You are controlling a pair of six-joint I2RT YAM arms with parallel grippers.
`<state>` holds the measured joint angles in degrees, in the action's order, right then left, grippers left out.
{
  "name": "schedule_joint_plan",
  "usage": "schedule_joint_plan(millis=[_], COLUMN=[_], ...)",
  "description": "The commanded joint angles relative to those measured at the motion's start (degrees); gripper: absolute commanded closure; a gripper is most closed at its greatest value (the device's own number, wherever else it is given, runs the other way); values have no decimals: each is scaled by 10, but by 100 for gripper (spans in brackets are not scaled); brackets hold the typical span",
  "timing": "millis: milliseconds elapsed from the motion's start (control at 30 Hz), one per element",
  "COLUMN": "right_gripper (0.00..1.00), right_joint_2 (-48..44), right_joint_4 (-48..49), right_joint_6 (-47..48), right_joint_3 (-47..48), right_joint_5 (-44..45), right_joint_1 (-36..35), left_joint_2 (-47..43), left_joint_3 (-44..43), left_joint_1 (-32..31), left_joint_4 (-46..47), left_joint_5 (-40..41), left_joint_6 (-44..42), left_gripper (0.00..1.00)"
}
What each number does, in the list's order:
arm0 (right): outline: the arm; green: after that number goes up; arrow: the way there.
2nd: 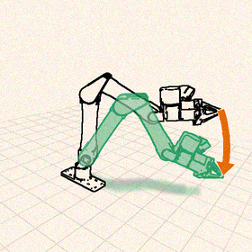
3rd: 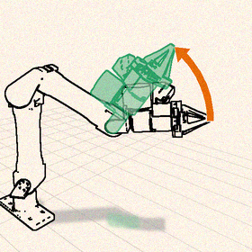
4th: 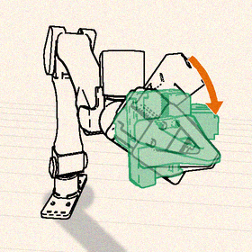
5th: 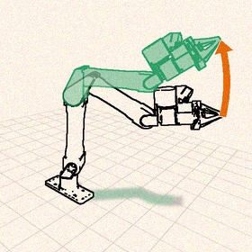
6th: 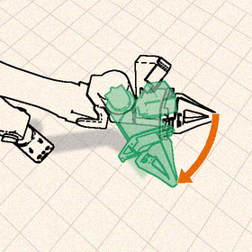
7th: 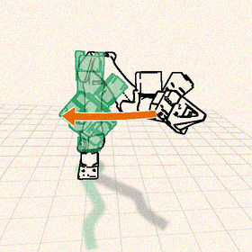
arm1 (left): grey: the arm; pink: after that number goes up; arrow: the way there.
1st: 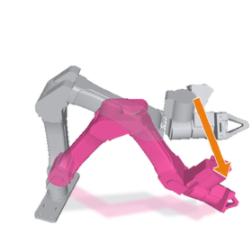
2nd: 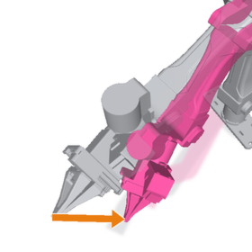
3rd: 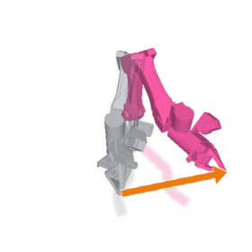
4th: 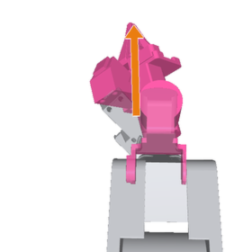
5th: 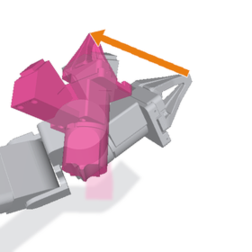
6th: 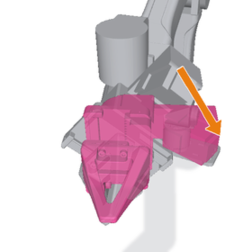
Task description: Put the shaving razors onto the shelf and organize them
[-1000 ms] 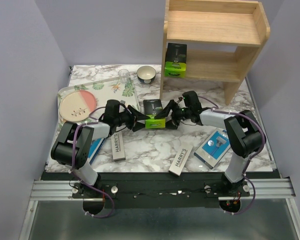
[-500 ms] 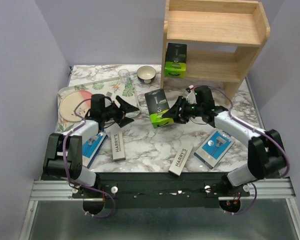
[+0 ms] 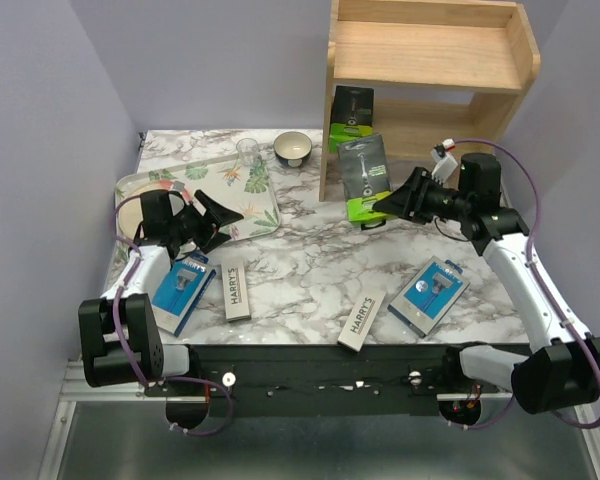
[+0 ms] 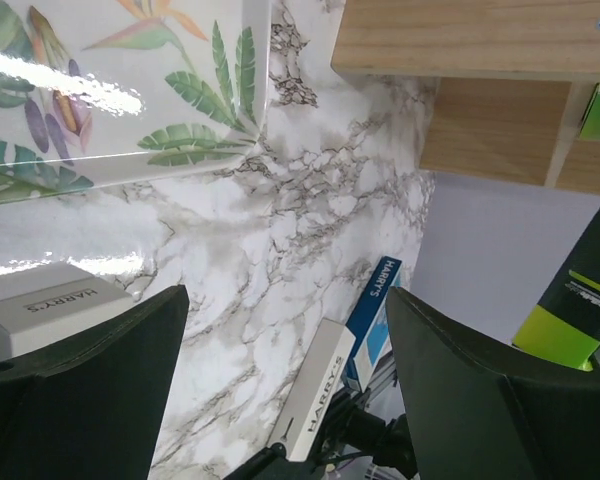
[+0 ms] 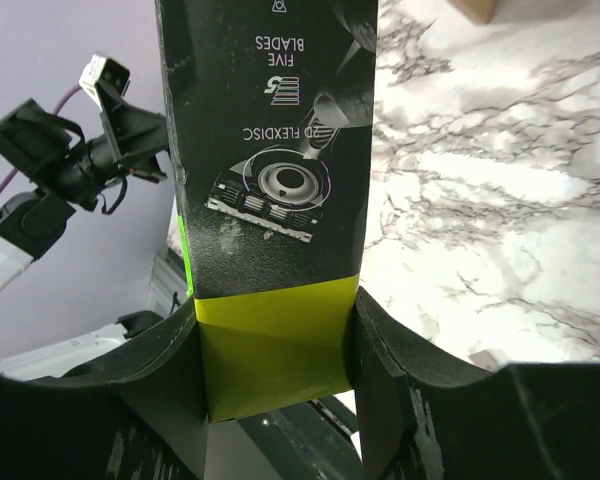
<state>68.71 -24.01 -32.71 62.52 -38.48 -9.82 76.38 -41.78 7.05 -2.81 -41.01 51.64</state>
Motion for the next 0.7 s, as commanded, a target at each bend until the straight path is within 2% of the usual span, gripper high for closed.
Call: schedule_joint_plan(millis=[0, 167, 300, 433, 667], right_gripper=[69, 70, 70, 69, 66], right_joint_2=[-43, -18, 27, 80, 204], right_joint_4=[-6, 18, 57, 142, 221], right_joint_6=[23, -13, -40, -95, -139], right_joint_3=[31, 36, 50, 52, 126], right_joint_5=[-25, -48, -49, -59, -95], right_joint_1=[50, 117, 135, 149, 155], left_joint_2=[-21, -23, -23, -19, 0], left_joint_3=[-13, -24, -23, -12, -44], left_joint_1=[16, 28, 28, 28, 28], left_joint_4=[-22, -30, -29, -19, -79], left_joint_5=[1, 4, -2, -7, 13], left_joint_6=[-36, -44, -43, -34, -116], left_gripper=[12, 11, 11, 11, 11])
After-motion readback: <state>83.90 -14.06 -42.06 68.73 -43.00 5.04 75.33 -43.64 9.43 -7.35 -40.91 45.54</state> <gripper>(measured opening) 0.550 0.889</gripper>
